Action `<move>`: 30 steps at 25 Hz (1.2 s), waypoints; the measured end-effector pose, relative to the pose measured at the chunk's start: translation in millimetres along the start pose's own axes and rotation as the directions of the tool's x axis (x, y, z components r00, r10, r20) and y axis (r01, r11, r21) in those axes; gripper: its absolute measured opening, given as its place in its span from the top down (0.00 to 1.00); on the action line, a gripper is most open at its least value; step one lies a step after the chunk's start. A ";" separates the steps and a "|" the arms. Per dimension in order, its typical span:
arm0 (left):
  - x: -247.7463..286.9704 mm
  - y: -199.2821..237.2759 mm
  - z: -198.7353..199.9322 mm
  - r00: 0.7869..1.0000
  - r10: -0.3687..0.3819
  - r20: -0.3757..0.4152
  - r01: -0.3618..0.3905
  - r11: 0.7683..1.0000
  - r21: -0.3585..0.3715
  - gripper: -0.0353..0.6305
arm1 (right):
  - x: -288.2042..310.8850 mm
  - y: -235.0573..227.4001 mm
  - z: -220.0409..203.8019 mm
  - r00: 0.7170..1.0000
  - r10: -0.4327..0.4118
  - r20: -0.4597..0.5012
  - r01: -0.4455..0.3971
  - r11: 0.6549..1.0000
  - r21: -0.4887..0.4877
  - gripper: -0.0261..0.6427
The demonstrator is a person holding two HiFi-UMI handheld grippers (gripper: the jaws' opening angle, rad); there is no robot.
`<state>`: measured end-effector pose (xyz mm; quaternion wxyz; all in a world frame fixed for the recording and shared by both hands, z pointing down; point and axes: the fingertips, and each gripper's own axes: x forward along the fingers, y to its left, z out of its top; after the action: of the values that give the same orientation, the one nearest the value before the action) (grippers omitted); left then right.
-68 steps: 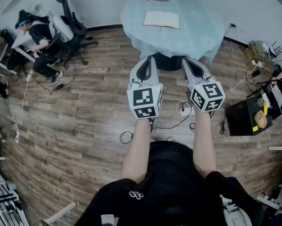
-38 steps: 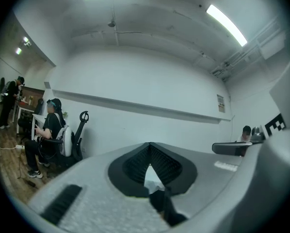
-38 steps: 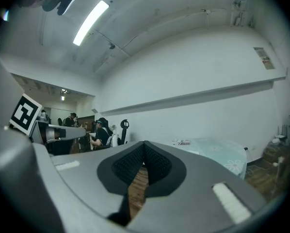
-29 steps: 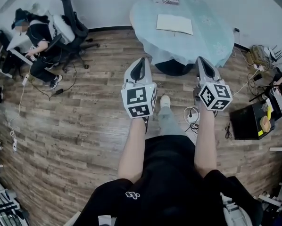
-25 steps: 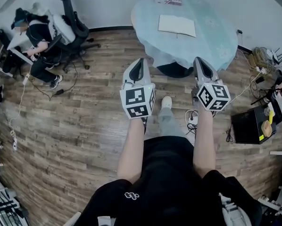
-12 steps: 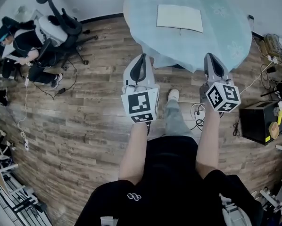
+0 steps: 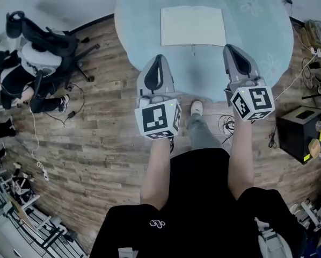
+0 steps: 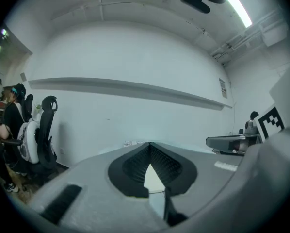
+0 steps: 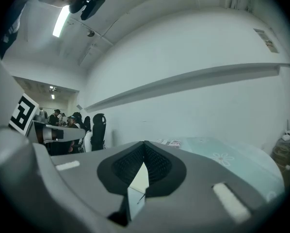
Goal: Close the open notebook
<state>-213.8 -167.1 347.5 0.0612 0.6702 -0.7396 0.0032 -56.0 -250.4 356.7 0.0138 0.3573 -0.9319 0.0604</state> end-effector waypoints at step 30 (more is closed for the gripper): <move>170.4 -47.2 -128.5 0.906 -0.106 -0.410 0.233 0.933 0.274 0.93 | 59.2 -143.8 -47.0 0.989 -0.134 -0.063 0.141 0.982 0.124 0.94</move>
<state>-171.9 -329.6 487.5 0.0982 0.7198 -0.6404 0.2491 -4.8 -390.0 422.1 0.0201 0.4194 -0.8984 0.1288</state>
